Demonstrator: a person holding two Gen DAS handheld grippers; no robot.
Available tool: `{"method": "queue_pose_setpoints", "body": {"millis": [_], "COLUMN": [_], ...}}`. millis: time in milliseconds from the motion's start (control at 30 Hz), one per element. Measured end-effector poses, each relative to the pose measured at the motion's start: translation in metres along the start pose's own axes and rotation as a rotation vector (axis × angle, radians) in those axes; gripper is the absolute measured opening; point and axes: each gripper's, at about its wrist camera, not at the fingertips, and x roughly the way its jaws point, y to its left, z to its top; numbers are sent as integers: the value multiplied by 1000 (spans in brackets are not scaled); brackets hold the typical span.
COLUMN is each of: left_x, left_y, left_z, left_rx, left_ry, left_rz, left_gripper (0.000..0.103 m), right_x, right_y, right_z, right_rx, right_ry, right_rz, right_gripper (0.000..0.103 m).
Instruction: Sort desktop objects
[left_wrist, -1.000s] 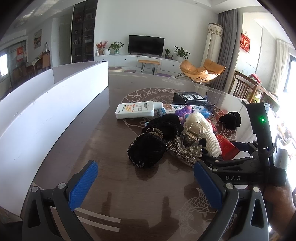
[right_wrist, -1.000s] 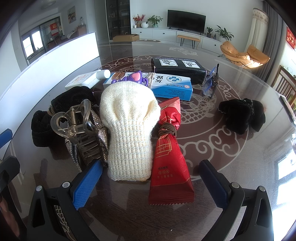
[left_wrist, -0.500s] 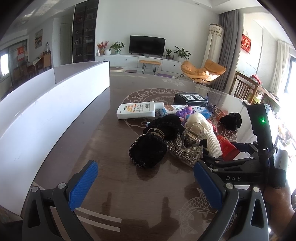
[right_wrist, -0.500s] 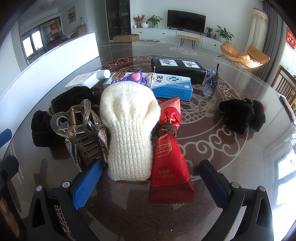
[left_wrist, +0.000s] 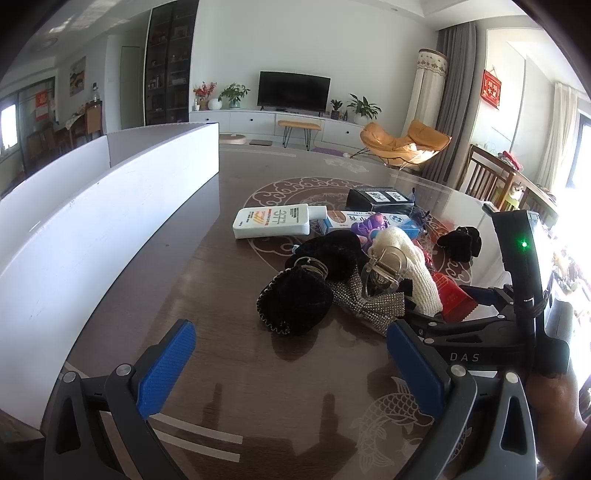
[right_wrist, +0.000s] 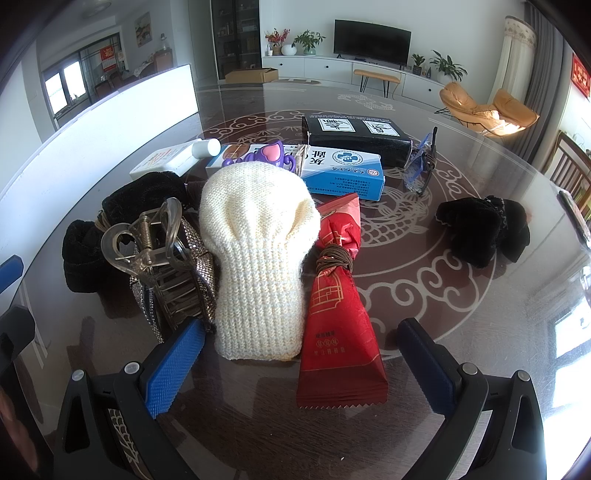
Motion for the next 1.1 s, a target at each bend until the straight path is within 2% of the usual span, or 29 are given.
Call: {"method": "queue_pose_setpoints", "body": {"millis": [267, 633, 1100], "left_x": [0, -6, -5], "left_y": [1, 11, 16], "left_z": [0, 4, 5], "left_rx": [-2, -47, -63], "left_ry": [-2, -38, -45], "left_rz": [9, 65, 111], "left_gripper": [103, 103, 103], "right_x": [0, 0, 0], "right_y": [0, 0, 0], "right_z": [0, 0, 0], "right_rx": [0, 0, 0], "right_ry": [0, 0, 0], "right_rz": [0, 0, 0], "right_gripper": [103, 103, 103]}}
